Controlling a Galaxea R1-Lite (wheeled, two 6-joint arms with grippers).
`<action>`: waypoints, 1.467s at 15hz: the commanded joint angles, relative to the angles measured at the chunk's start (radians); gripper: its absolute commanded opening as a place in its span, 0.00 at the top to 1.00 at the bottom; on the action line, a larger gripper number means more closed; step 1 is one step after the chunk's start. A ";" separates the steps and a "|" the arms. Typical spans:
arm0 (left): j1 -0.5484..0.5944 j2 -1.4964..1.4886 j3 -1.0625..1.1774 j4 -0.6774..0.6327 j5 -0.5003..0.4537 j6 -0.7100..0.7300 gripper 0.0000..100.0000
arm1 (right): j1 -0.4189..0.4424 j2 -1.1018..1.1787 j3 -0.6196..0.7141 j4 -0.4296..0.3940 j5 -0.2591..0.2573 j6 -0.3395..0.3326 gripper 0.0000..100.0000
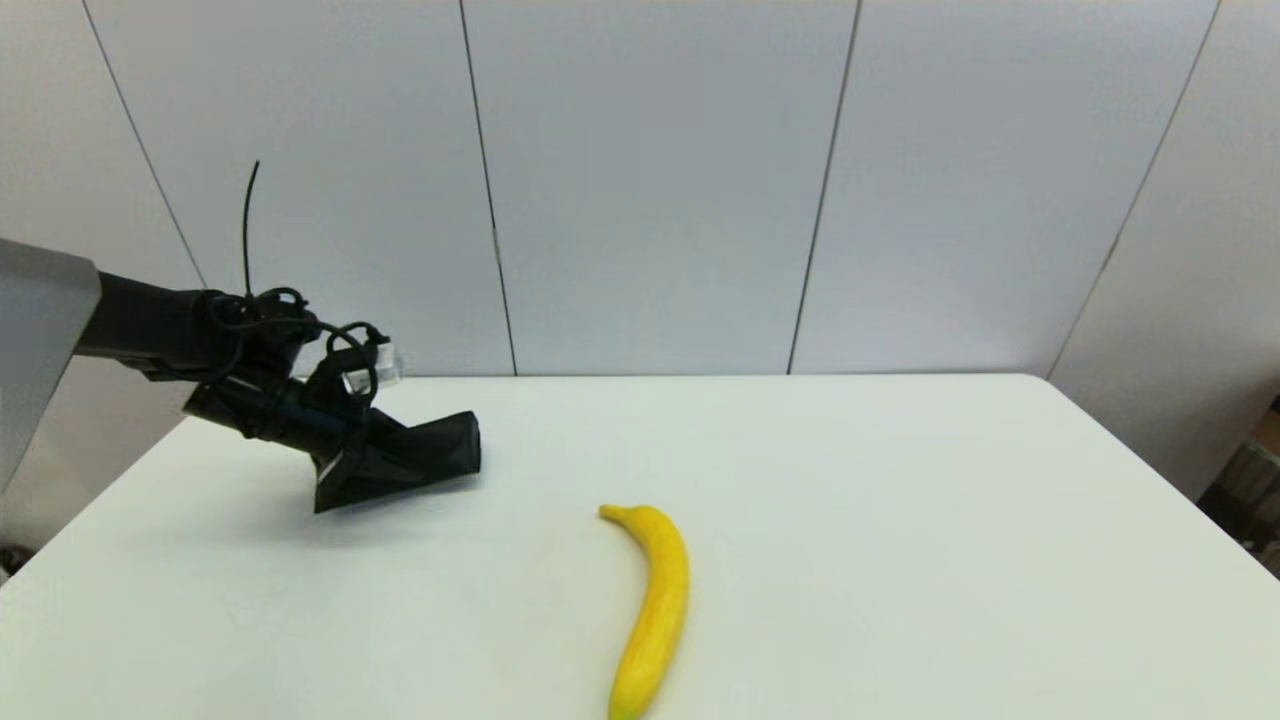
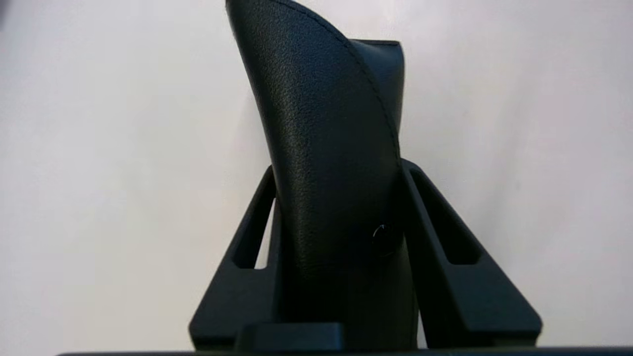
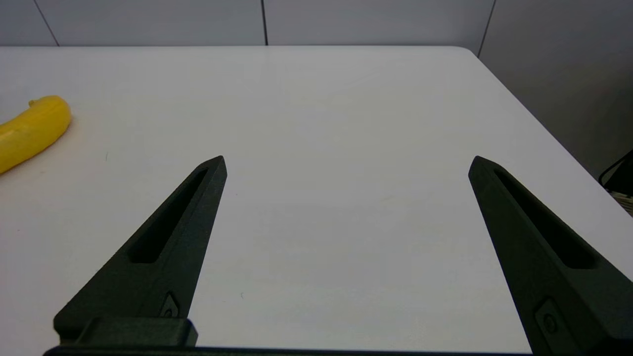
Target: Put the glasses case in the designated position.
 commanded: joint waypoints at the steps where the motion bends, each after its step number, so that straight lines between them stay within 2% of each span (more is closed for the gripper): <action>1: -0.051 -0.156 -0.009 -0.002 -0.007 -0.206 1.00 | 0.000 0.001 0.000 0.000 0.000 0.000 0.00; 5: -0.152 -0.279 -0.015 0.000 -0.008 -0.427 1.00 | 0.000 0.001 0.000 0.000 0.000 0.000 0.00; 8: -0.281 -0.331 -0.049 -0.002 -0.008 -0.629 1.00 | 0.000 0.001 0.000 0.000 0.000 0.000 0.00; 11: -0.382 -0.354 -0.057 -0.003 -0.008 -0.712 1.00 | 0.000 0.001 0.000 0.000 0.000 0.000 0.00; 16: -0.505 -0.358 -0.071 -0.005 -0.007 -0.761 1.00 | 0.000 0.001 0.000 0.000 0.000 0.000 0.00; 22: -0.655 -0.342 -0.118 -0.016 0.023 -1.125 1.00 | 0.000 0.001 0.000 0.000 0.000 0.000 0.00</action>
